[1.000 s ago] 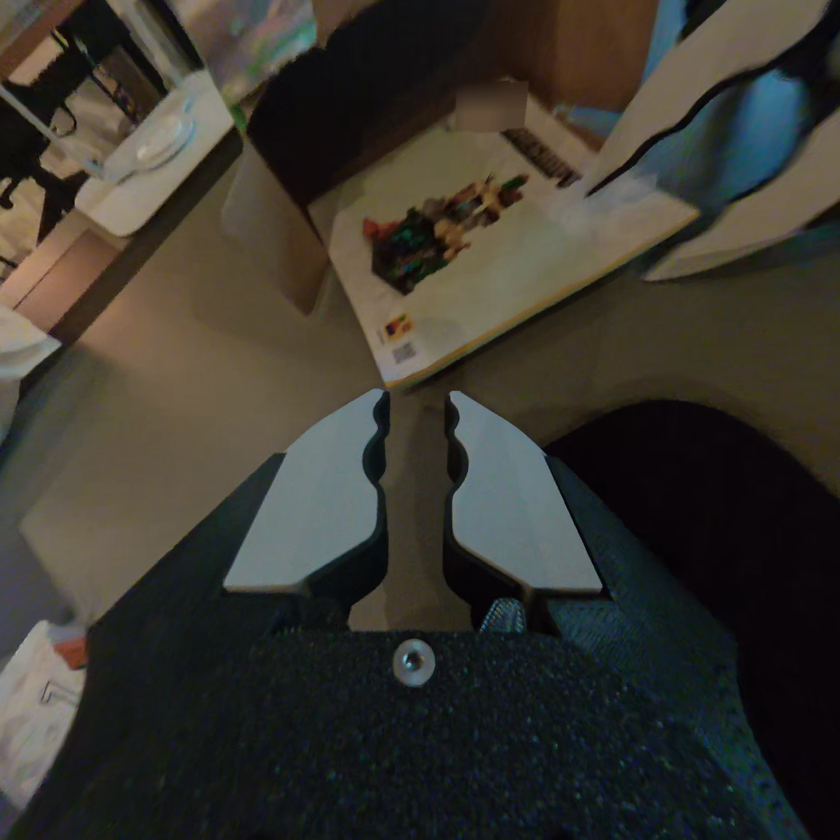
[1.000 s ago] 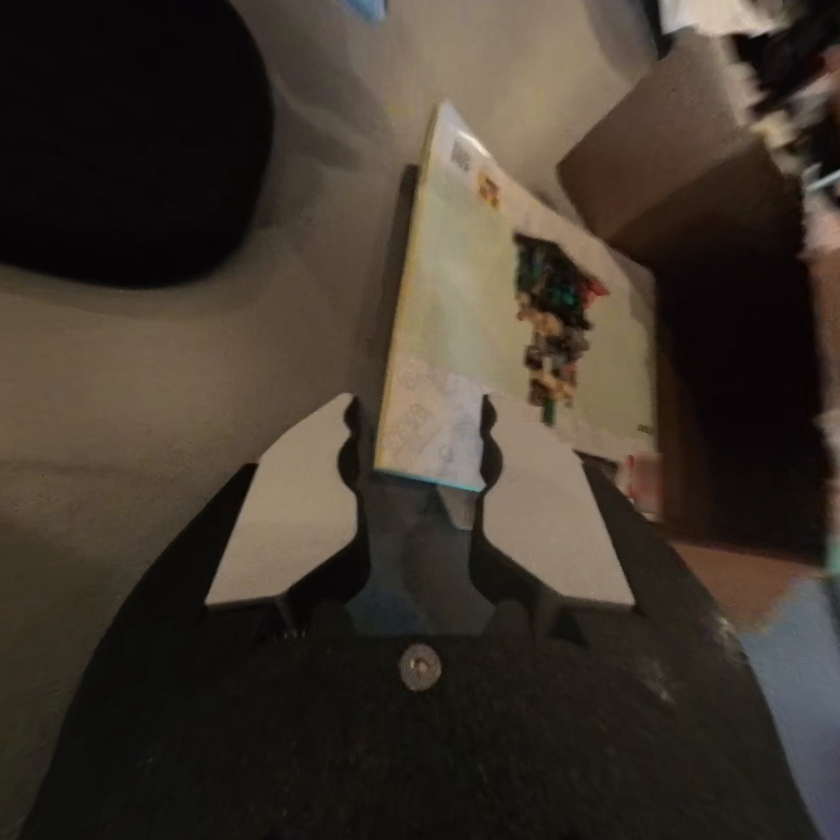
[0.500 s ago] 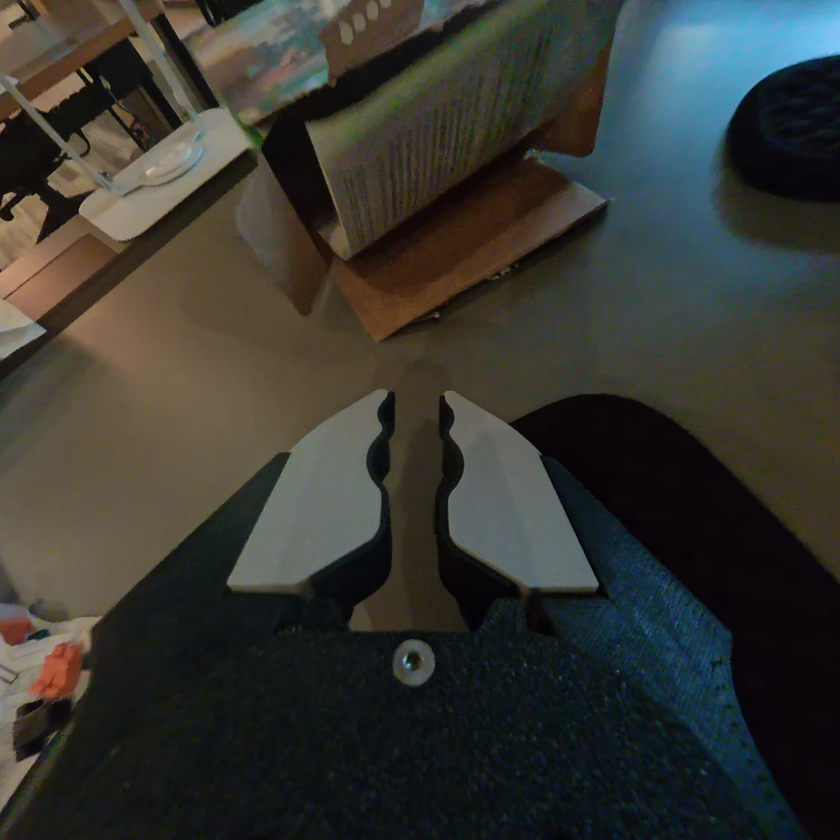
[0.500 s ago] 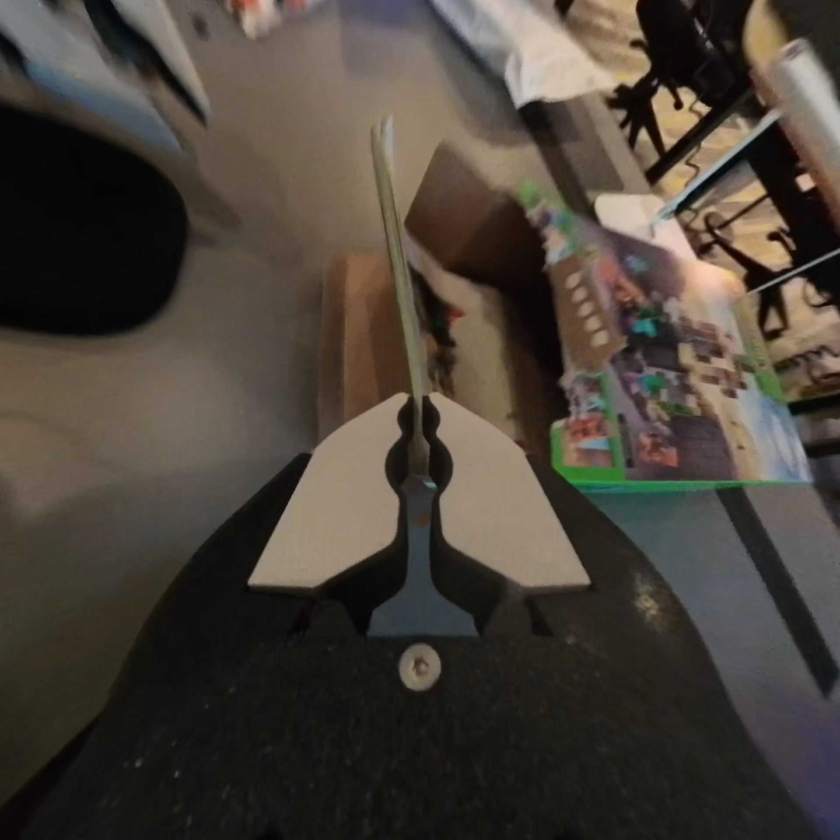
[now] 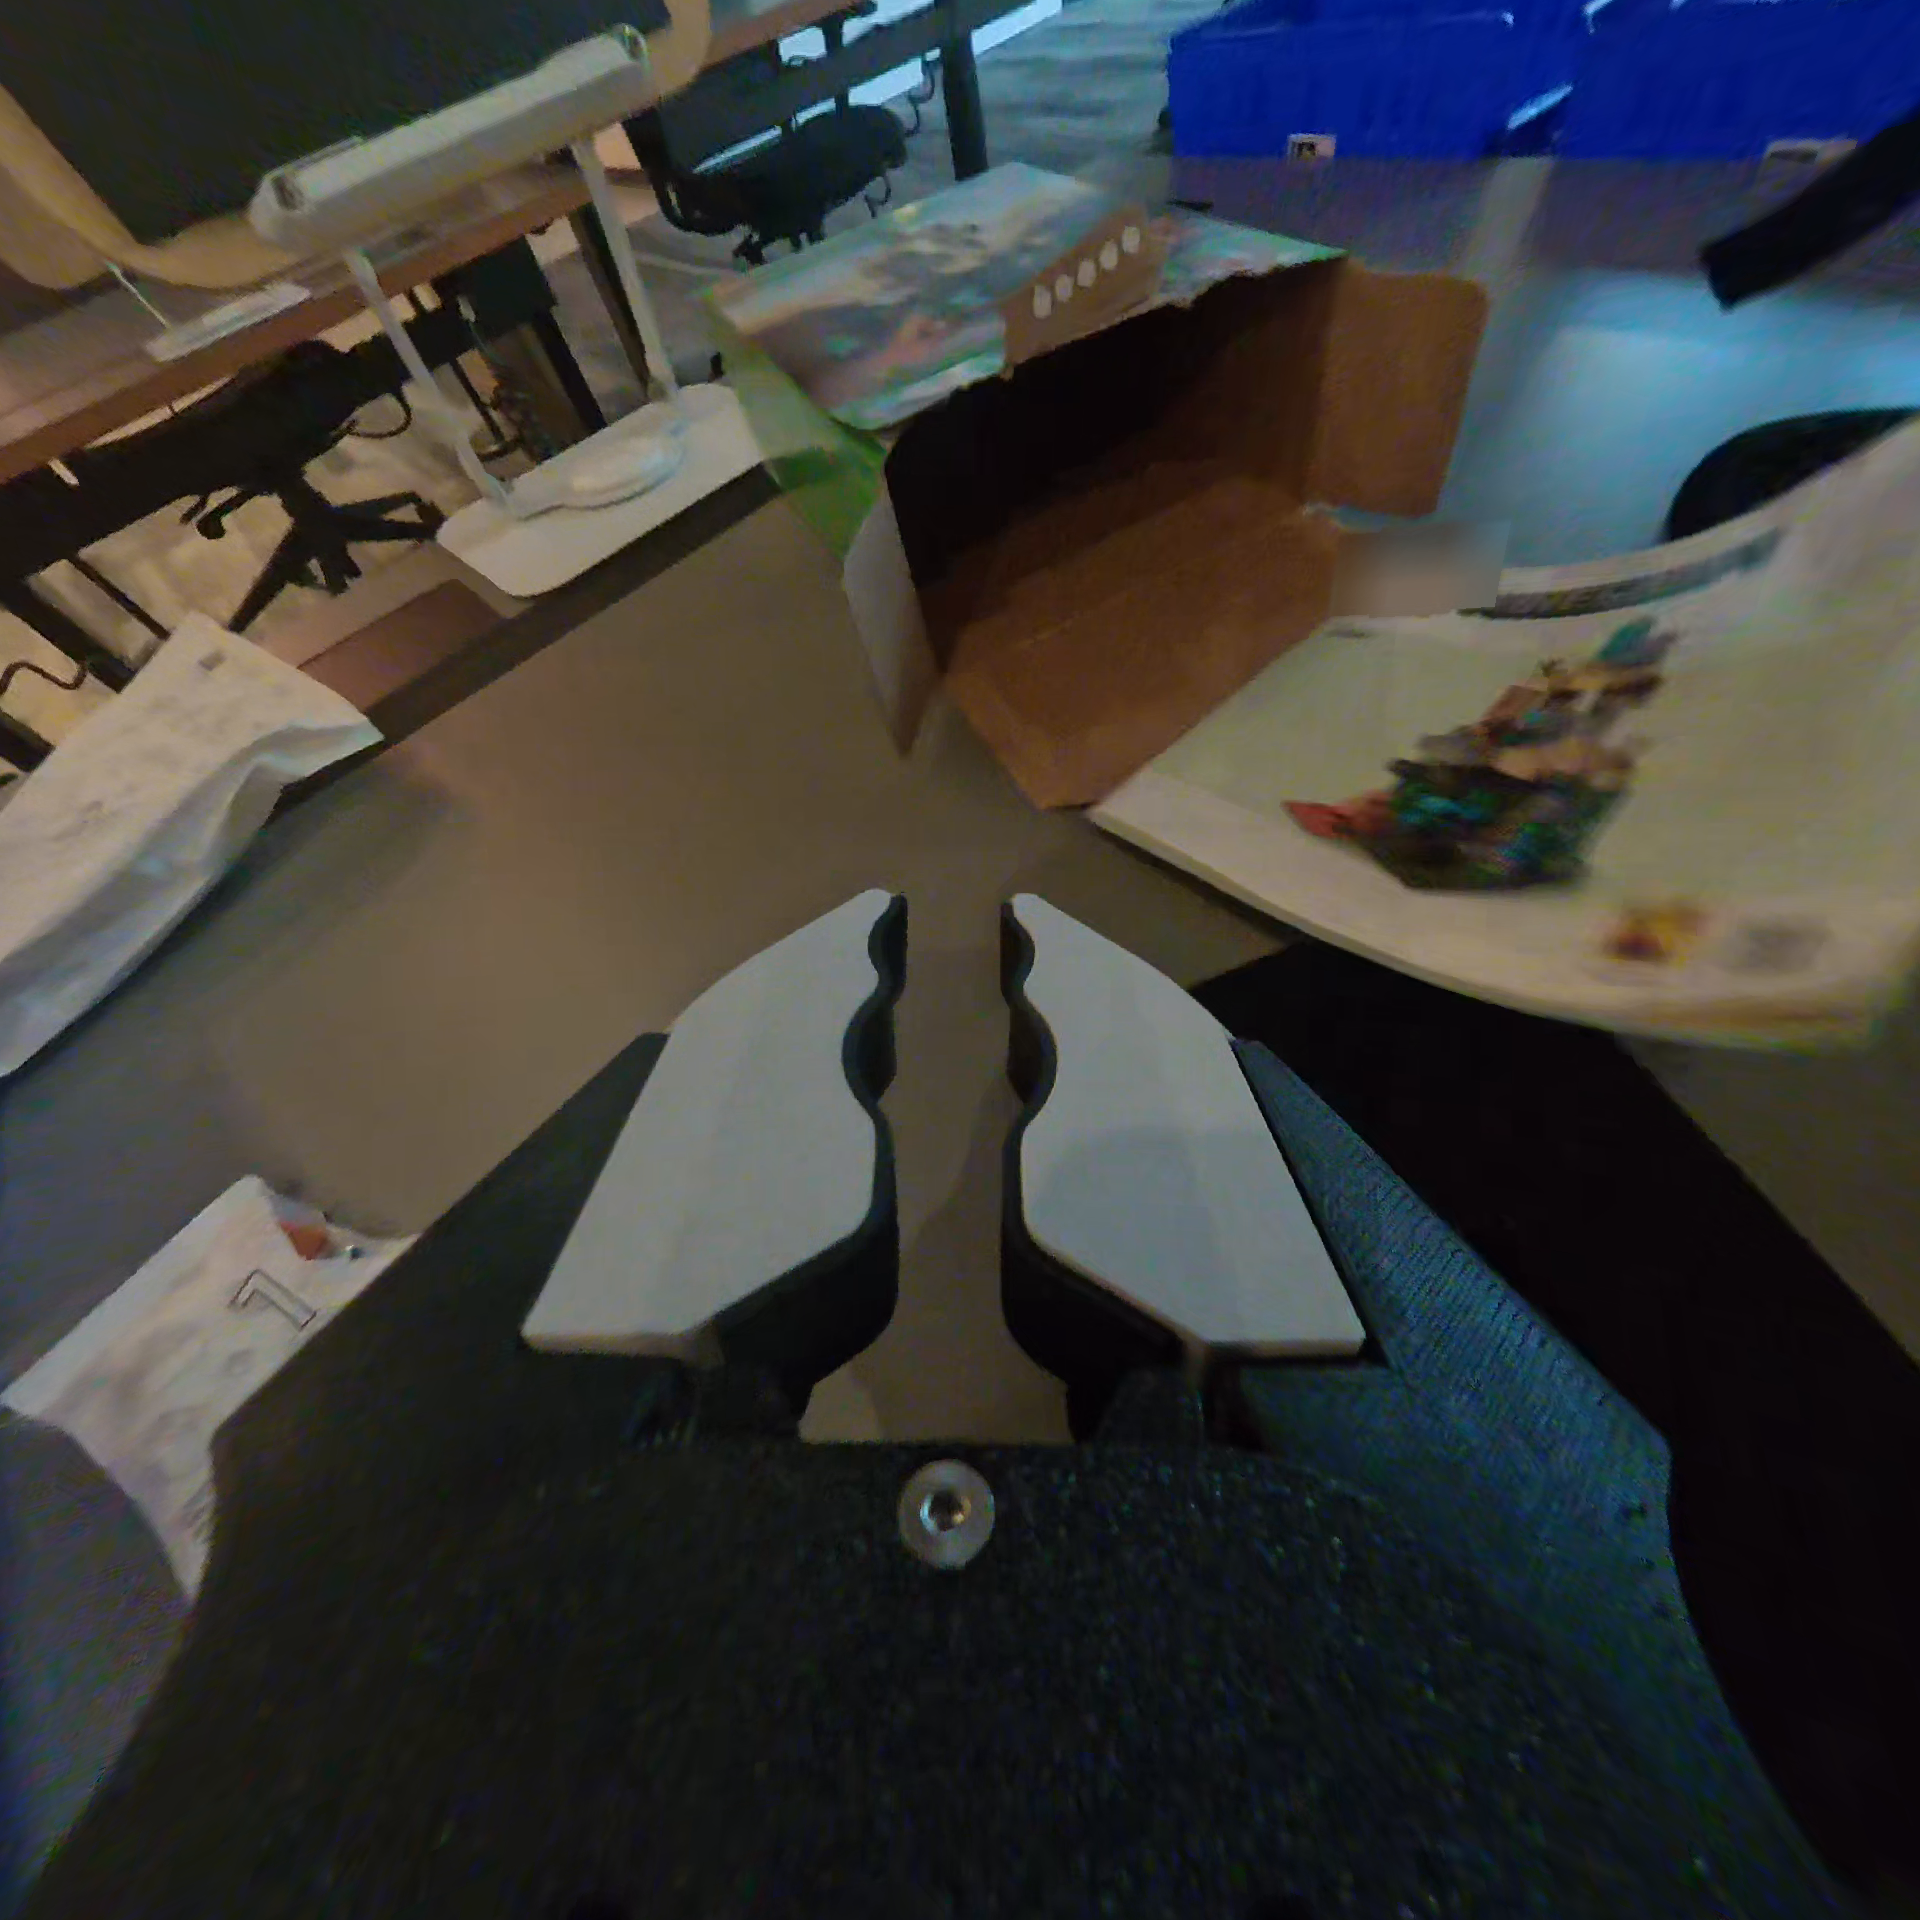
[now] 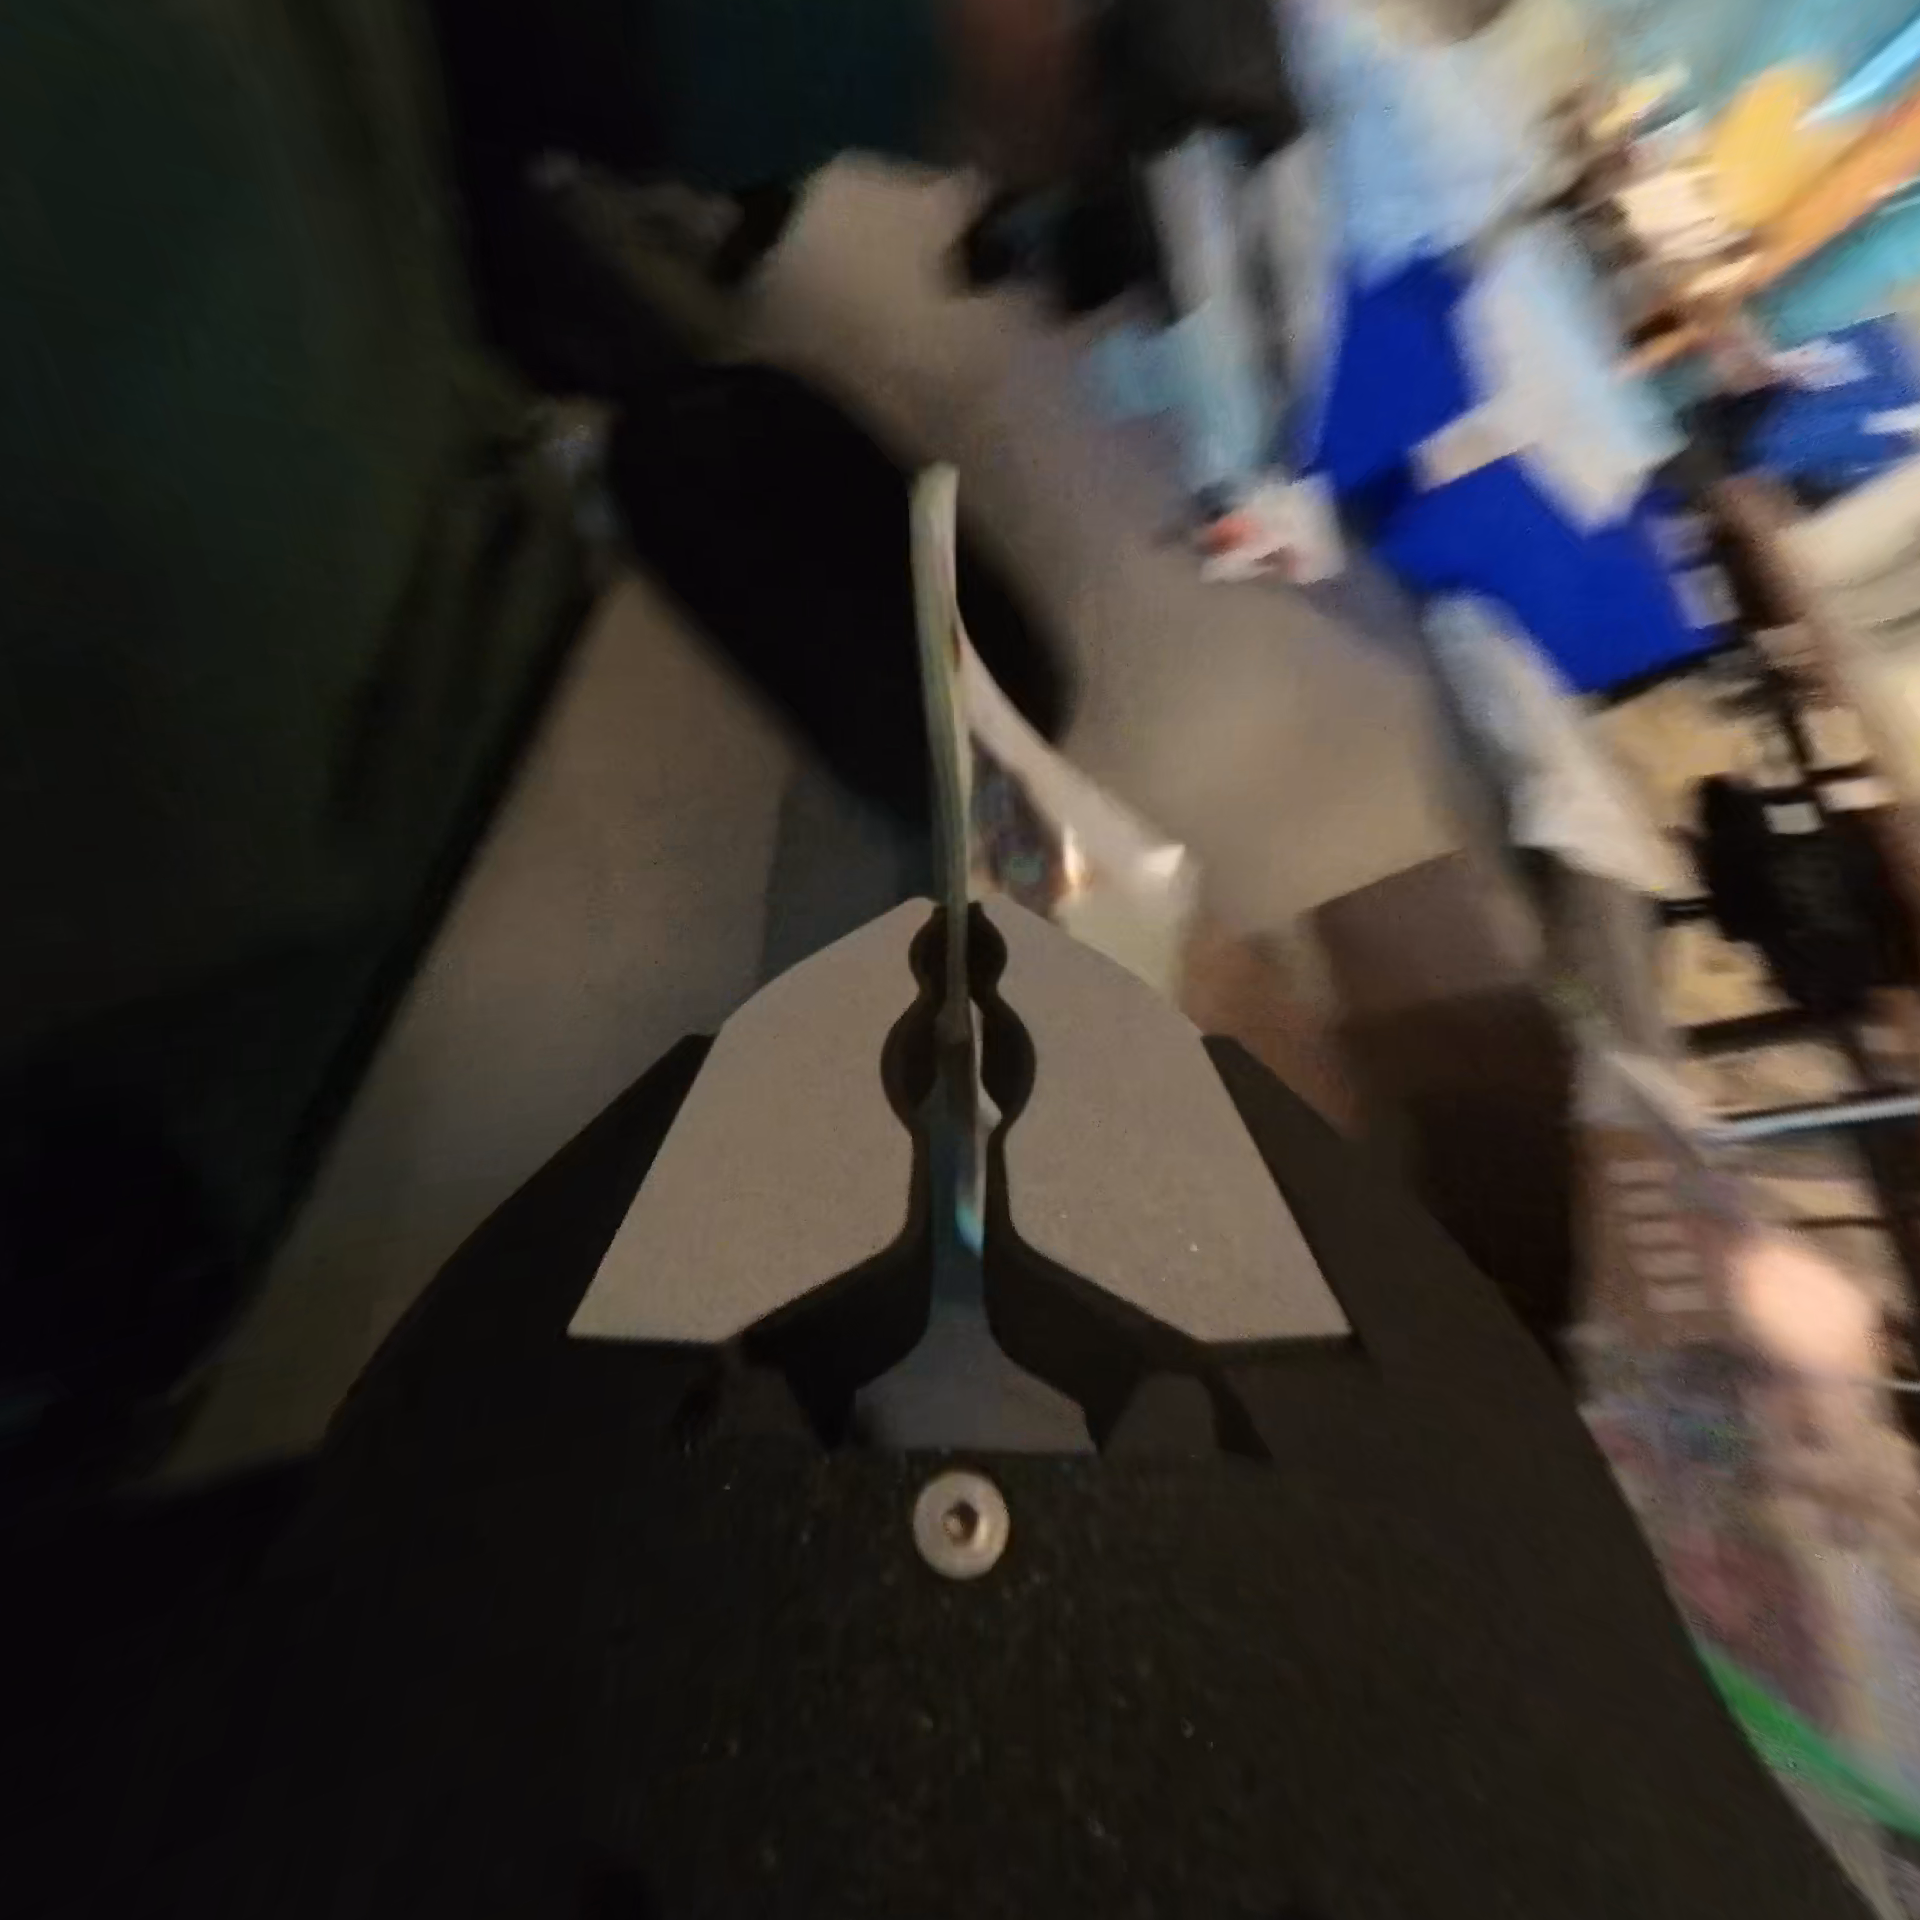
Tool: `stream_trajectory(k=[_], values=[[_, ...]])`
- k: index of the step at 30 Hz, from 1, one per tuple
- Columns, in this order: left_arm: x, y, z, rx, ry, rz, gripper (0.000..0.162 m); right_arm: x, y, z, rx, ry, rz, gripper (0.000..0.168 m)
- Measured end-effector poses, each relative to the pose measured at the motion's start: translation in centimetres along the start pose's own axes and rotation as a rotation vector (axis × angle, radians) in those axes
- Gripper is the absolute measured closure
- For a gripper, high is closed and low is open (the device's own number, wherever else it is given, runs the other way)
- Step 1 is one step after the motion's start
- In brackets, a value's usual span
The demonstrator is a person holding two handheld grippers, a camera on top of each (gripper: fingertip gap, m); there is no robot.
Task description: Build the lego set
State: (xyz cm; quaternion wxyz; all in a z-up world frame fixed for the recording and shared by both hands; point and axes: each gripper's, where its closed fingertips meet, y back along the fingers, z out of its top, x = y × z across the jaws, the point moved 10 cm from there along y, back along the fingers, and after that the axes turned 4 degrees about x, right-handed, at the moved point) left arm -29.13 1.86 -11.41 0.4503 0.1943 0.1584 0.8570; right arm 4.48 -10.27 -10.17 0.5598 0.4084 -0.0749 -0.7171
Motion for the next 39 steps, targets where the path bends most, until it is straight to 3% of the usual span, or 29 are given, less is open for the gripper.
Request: stream_trajectory(k=[5,10,13,16,19,21,23,27,28,31,39], values=[[-1.5,-2.0,0.4,0.079,-0.034,-0.130,0.144,1.0,2.5,-3.7,0.144,-0.219,0.048,0.147],[-3.2,-6.5,1.7,0.169,-0.017,-0.343,0.134,0.5,5.1,-5.3,0.090,-0.485,0.050,0.134],[-3.3,-9.6,2.5,0.249,-0.013,-0.424,0.126,-0.7,5.7,-6.7,0.102,-0.594,-0.084,0.134],[-3.6,-12.7,2.6,0.393,0.032,-0.540,0.105,-2.2,5.2,-8.6,0.164,-0.710,-0.234,0.129],[-4.2,-15.1,2.4,0.505,-0.002,-0.565,0.098,-3.4,3.8,-10.1,0.159,-0.837,-0.326,0.125],[-4.8,-16.0,2.7,0.522,-0.023,-0.549,0.107,-4.4,2.7,-11.1,0.178,-0.904,-0.389,0.117],[-5.2,-16.3,3.0,0.539,-0.051,-0.526,0.130,-5.5,1.7,-11.7,0.170,-0.945,-0.433,0.114],[-5.5,-16.1,3.4,0.549,-0.060,-0.434,0.147,-7.6,-0.5,-12.0,0.205,-0.965,-0.495,0.112],[-5.6,-15.9,3.5,0.550,-0.042,-0.414,0.151,-8.0,-0.8,-12.1,0.237,-0.944,-0.514,0.116],[-6.1,-14.9,3.7,0.540,-0.004,-0.347,0.158,-8.8,-0.7,-12.4,0.329,-0.857,-0.625,0.162],[-7.7,-10.9,4.0,0.384,0.123,-0.271,0.159,-11.7,4.7,-14.8,0.280,-0.961,-0.671,0.168]])
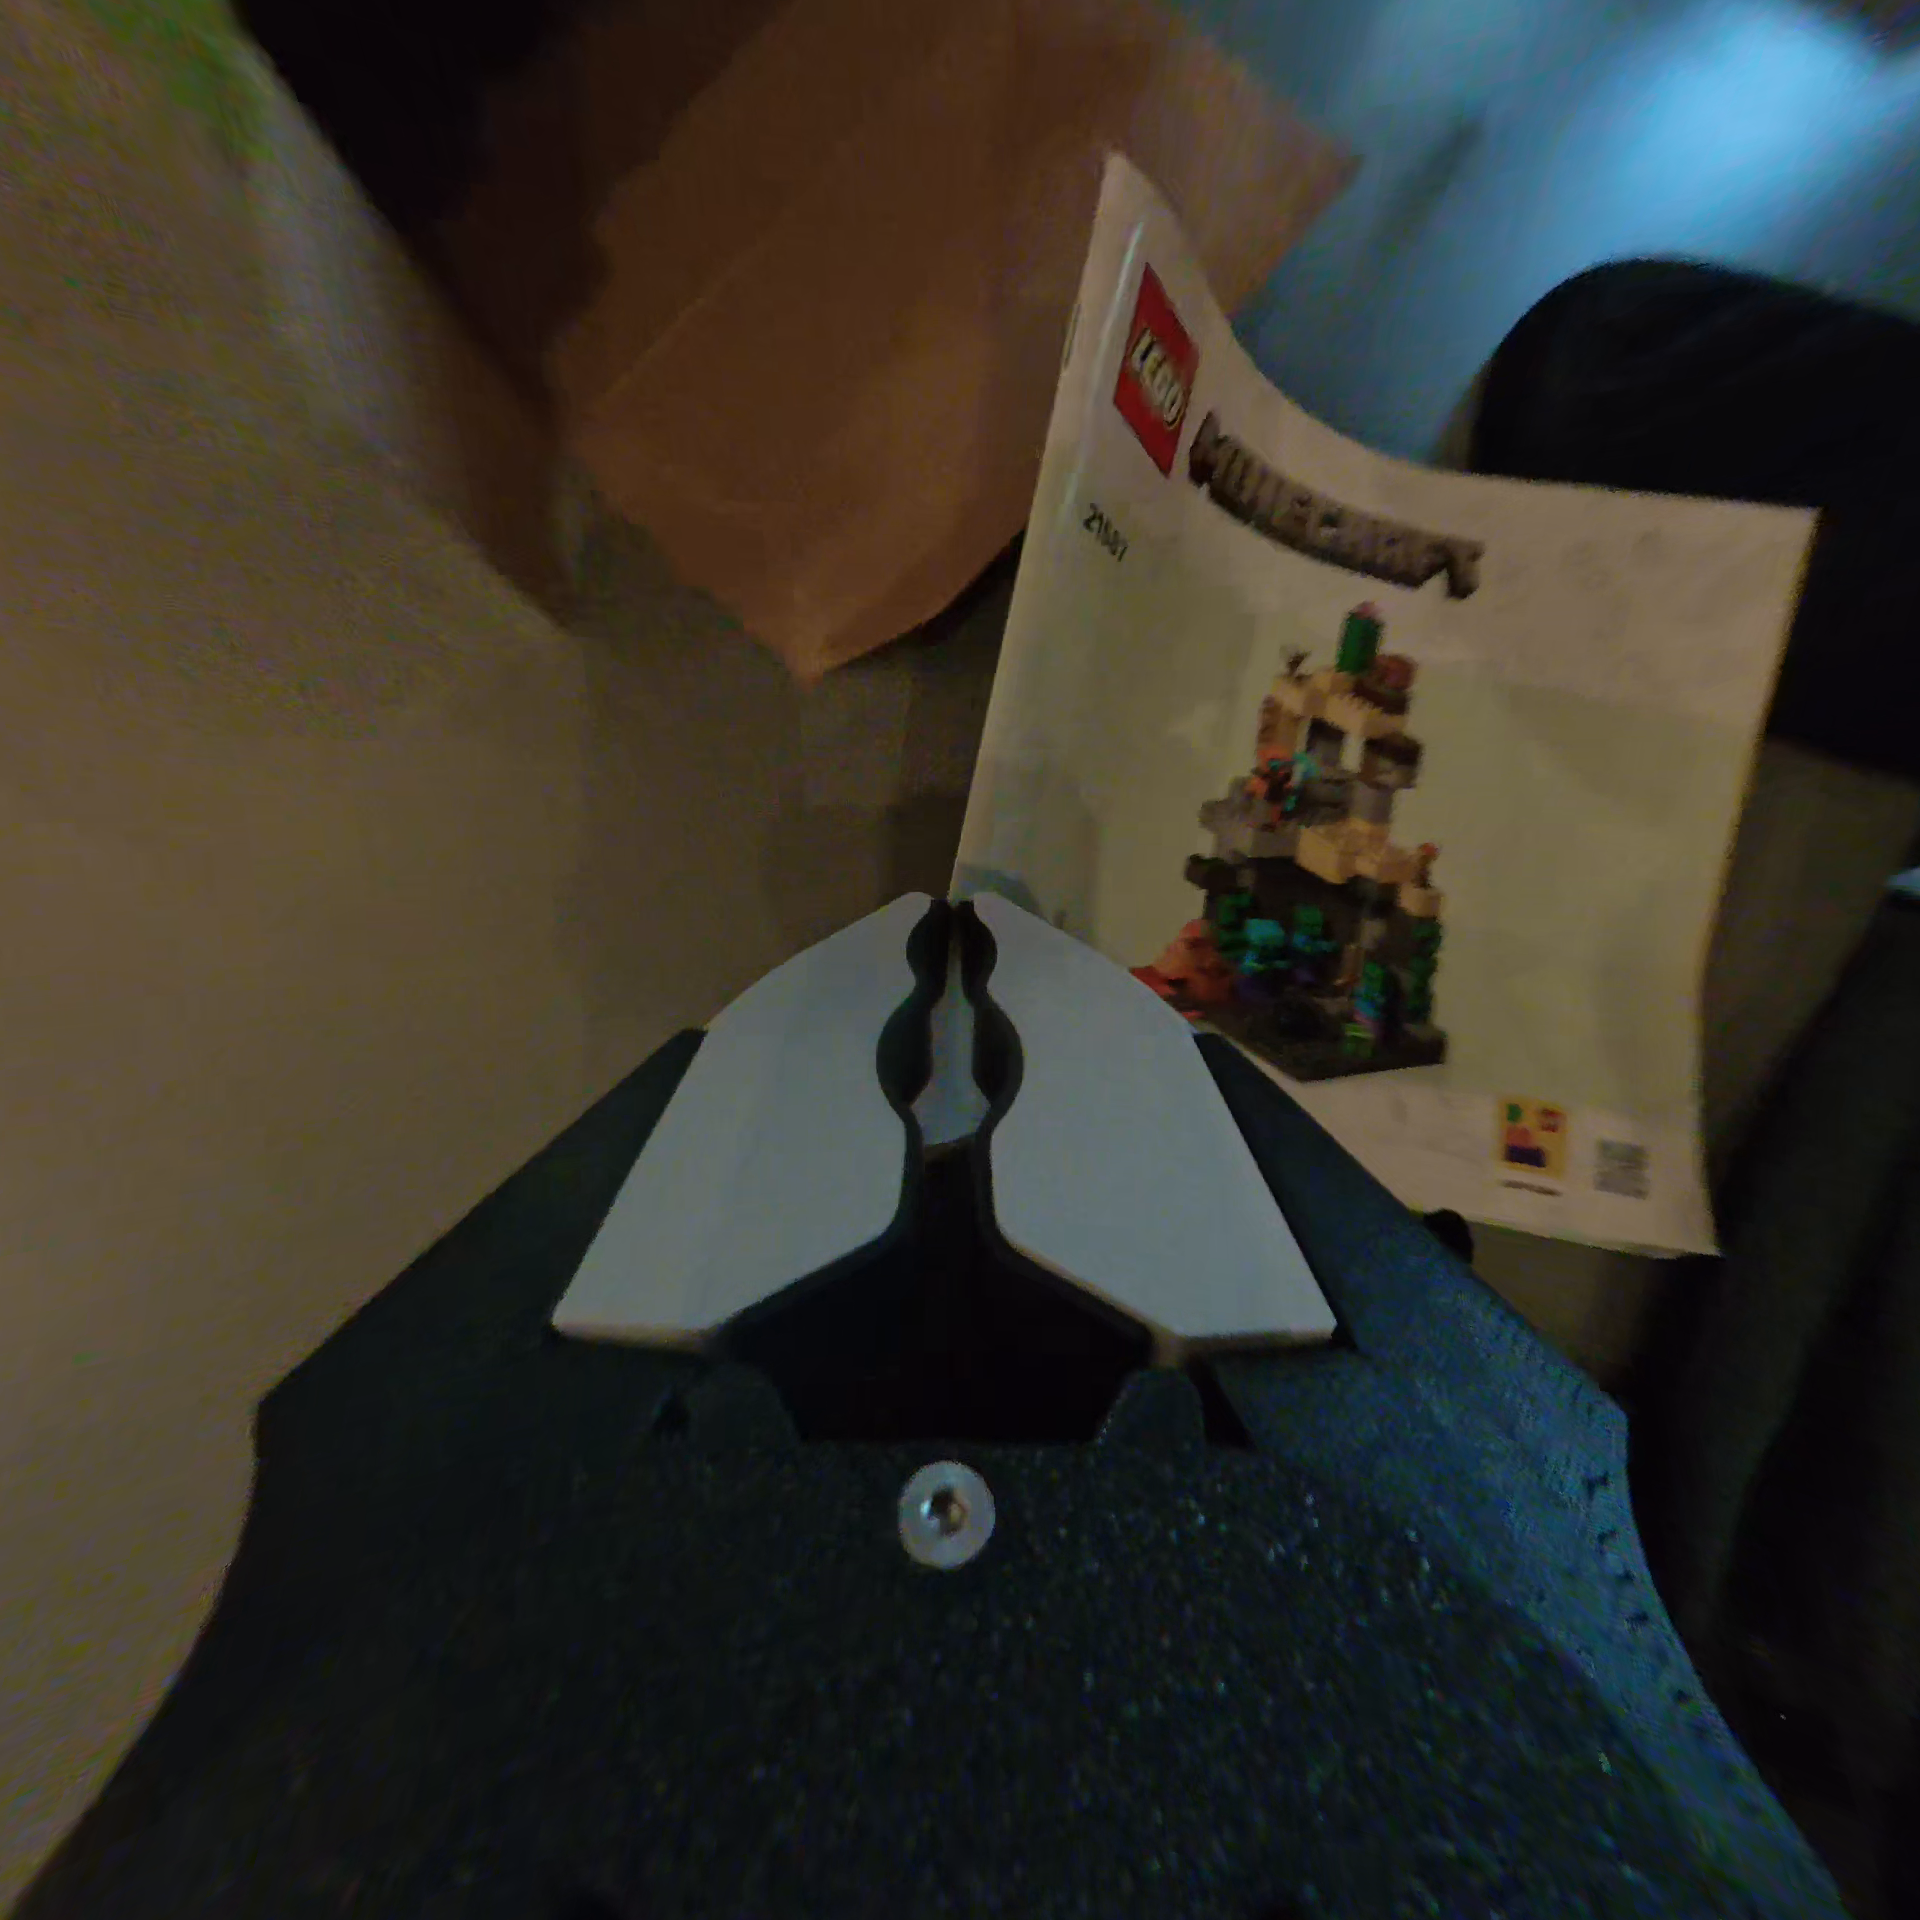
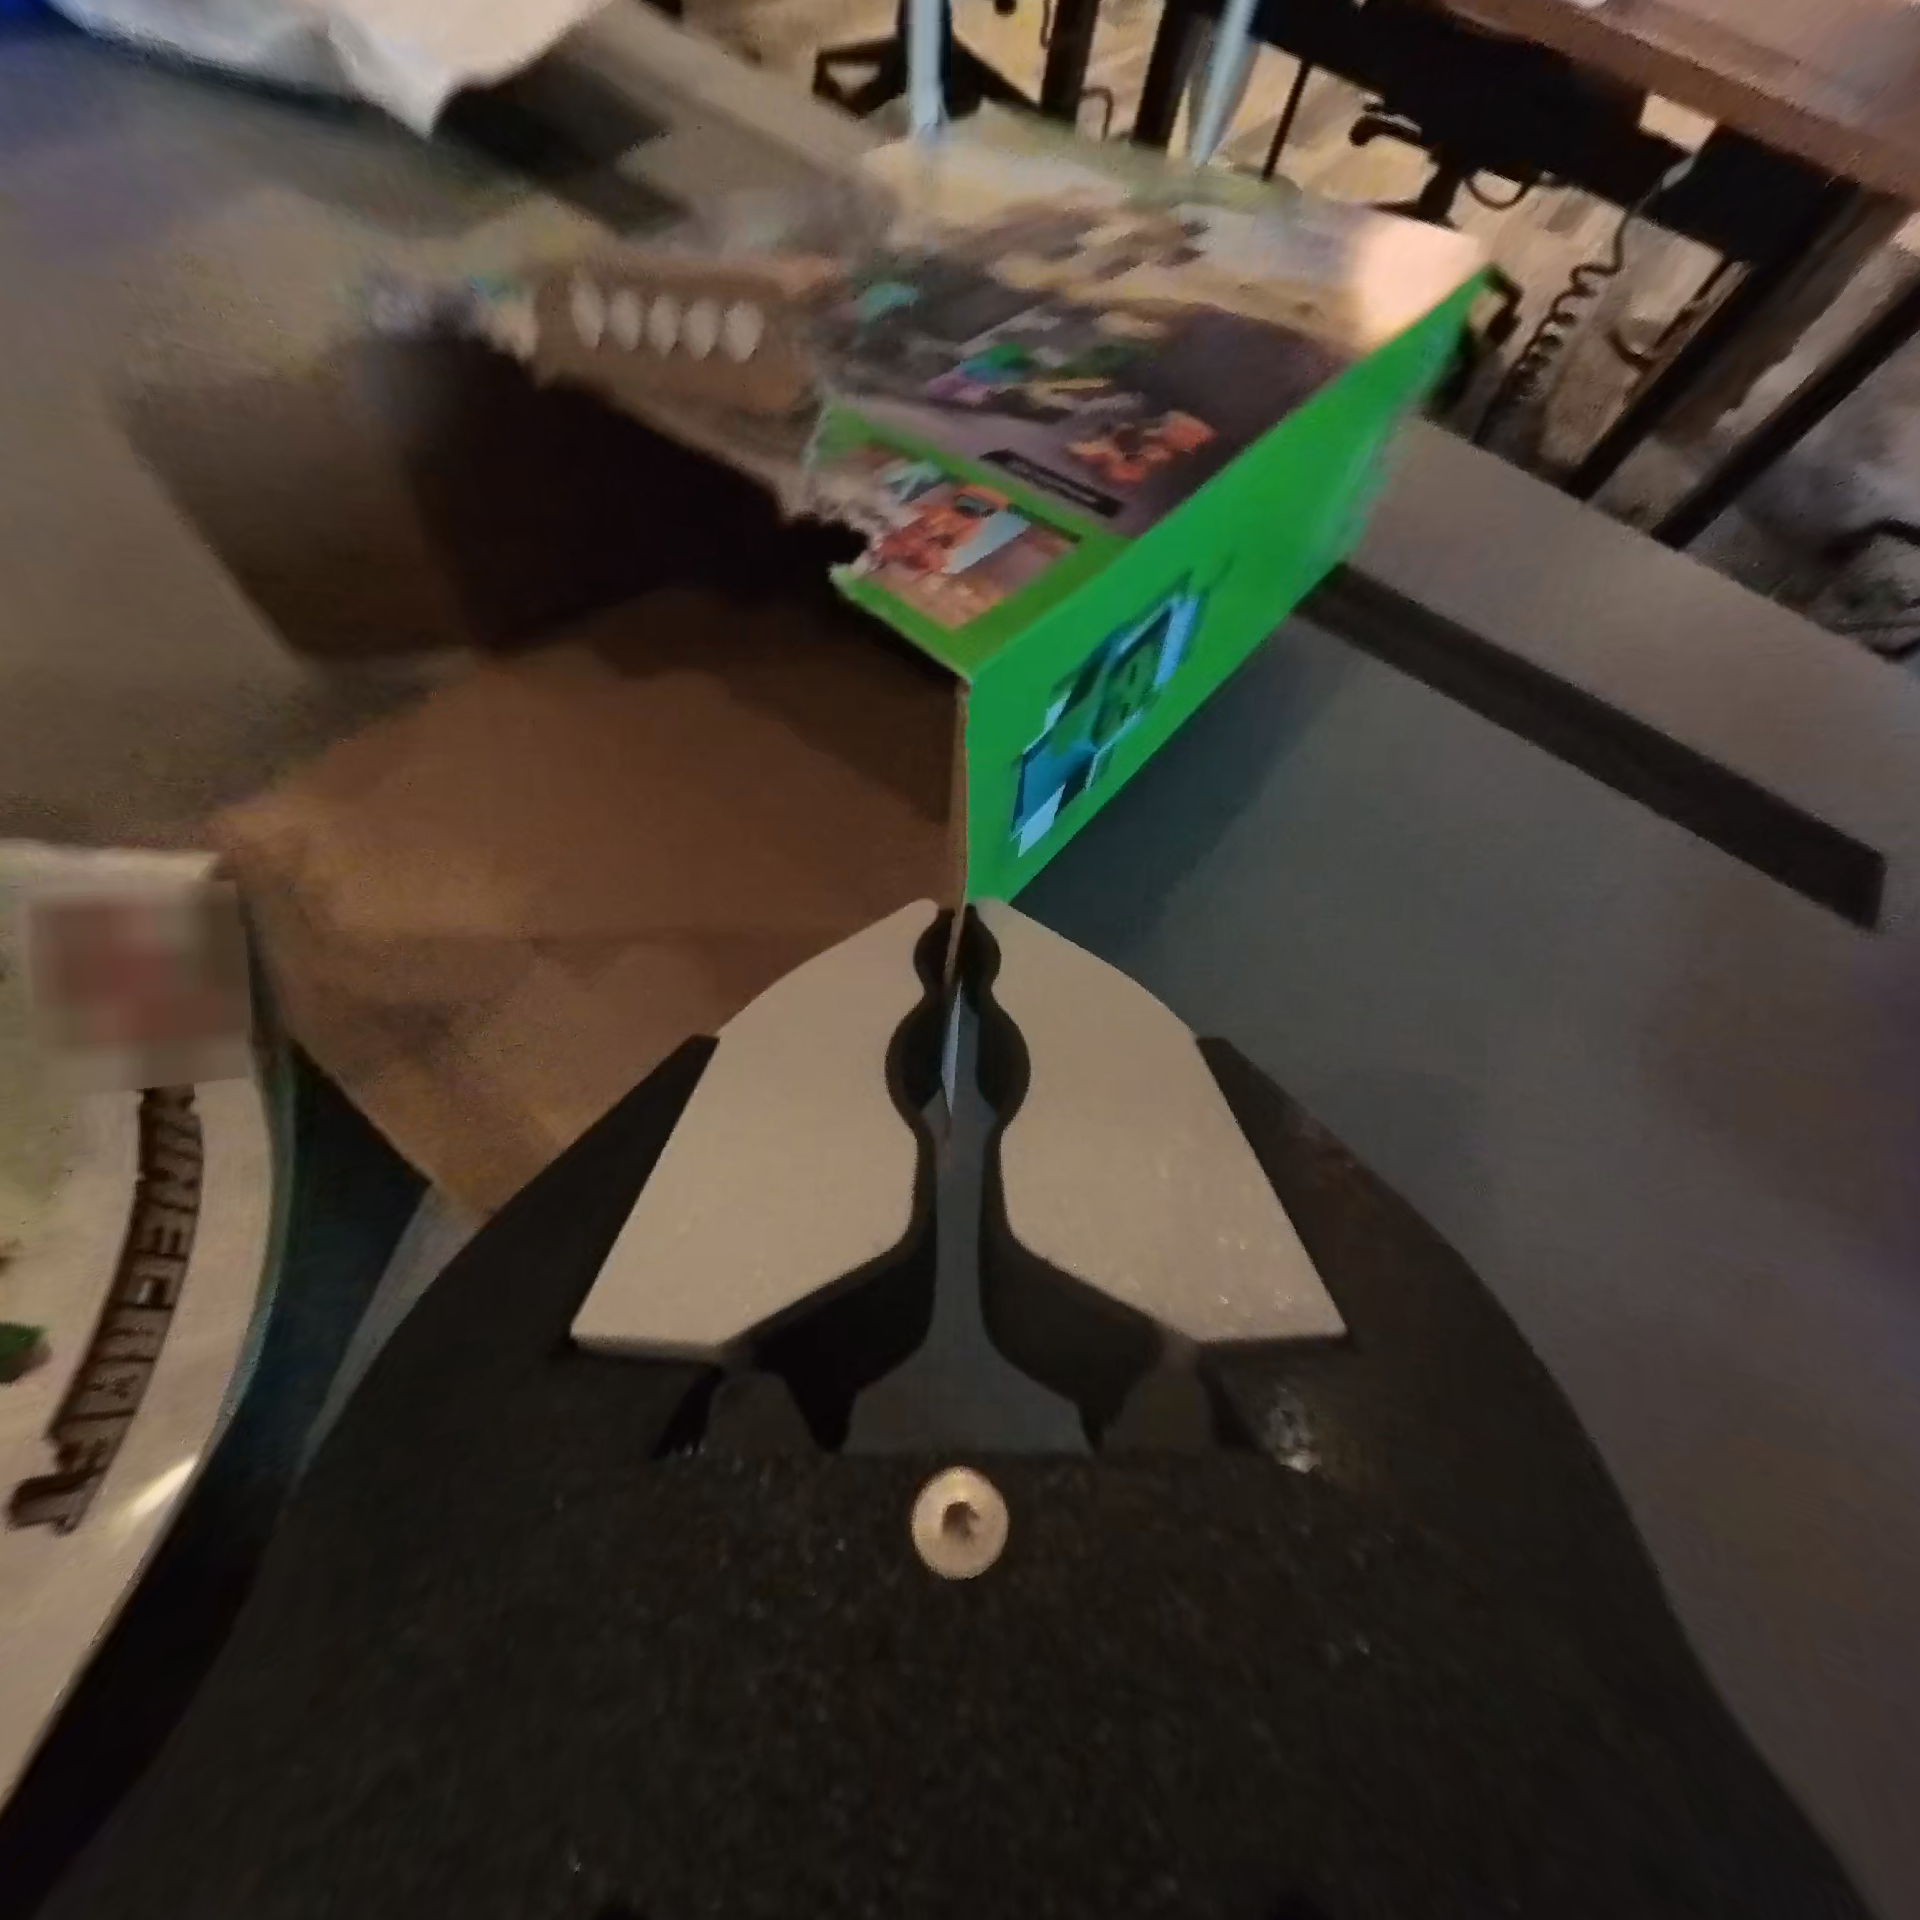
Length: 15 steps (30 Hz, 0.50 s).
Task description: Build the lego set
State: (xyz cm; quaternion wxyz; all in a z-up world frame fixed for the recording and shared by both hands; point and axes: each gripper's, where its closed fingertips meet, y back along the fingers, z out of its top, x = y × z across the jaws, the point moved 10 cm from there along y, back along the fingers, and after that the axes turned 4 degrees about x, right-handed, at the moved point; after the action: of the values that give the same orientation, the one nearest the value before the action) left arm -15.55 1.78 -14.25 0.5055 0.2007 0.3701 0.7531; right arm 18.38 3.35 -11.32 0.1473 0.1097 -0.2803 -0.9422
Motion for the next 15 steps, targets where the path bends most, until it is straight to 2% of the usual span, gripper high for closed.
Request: stream_trajectory(k=[3,5,8,12,15], values=[[-0.4,0.7,0.2,-0.050,-0.035,0.008,0.158,-2.2,1.0,1.4,-0.017,-0.080,0.059,0.168],[-0.3,1.2,0.7,-0.085,-0.055,0.015,0.143,-3.0,1.4,2.4,-0.016,-0.127,0.090,0.167],[0.2,2.6,1.9,-0.168,-0.055,0.025,0.135,-3.6,1.6,3.6,-0.014,-0.264,0.187,0.167],[2.6,3.4,2.8,-0.231,-0.017,0.145,0.130,-4.1,1.8,4.8,-0.029,-0.359,0.286,0.167],[4.7,3.4,3.2,-0.290,0.050,0.127,0.123,-3.9,1.9,5.5,-0.041,-0.403,0.360,0.167]])
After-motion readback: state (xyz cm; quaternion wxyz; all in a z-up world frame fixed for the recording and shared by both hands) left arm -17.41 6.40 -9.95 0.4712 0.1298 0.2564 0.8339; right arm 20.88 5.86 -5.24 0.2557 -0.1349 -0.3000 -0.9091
